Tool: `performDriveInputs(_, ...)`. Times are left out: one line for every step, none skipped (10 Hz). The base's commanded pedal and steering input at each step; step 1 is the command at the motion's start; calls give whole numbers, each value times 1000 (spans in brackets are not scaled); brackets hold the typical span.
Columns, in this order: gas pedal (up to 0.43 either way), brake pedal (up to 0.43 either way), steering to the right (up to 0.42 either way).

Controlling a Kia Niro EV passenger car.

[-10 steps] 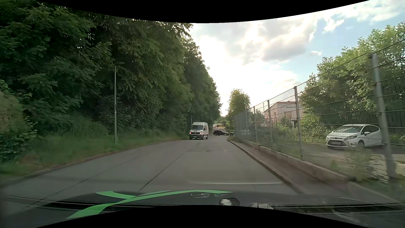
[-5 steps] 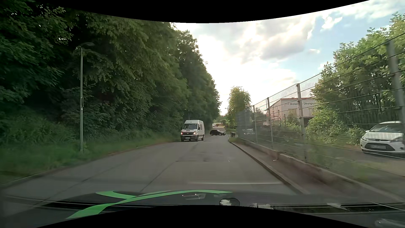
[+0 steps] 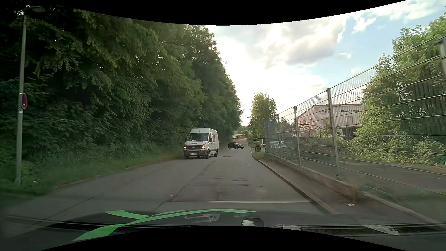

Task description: Follow the waypoints while adhering to traffic rules and regulations

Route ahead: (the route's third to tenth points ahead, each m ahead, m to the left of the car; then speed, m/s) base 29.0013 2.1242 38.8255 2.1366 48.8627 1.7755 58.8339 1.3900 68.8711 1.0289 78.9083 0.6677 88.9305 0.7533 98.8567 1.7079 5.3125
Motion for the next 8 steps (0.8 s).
performDriveInputs(47, 0, 6)
performDriveInputs(47, 0, 5)
performDriveInputs(47, 0, 2)
performDriveInputs(47, 0, 0)
performDriveInputs(47, 0, -4)
performDriveInputs(47, 0, -6)
performDriveInputs(47, 0, -6)
performDriveInputs(47, 0, -6)
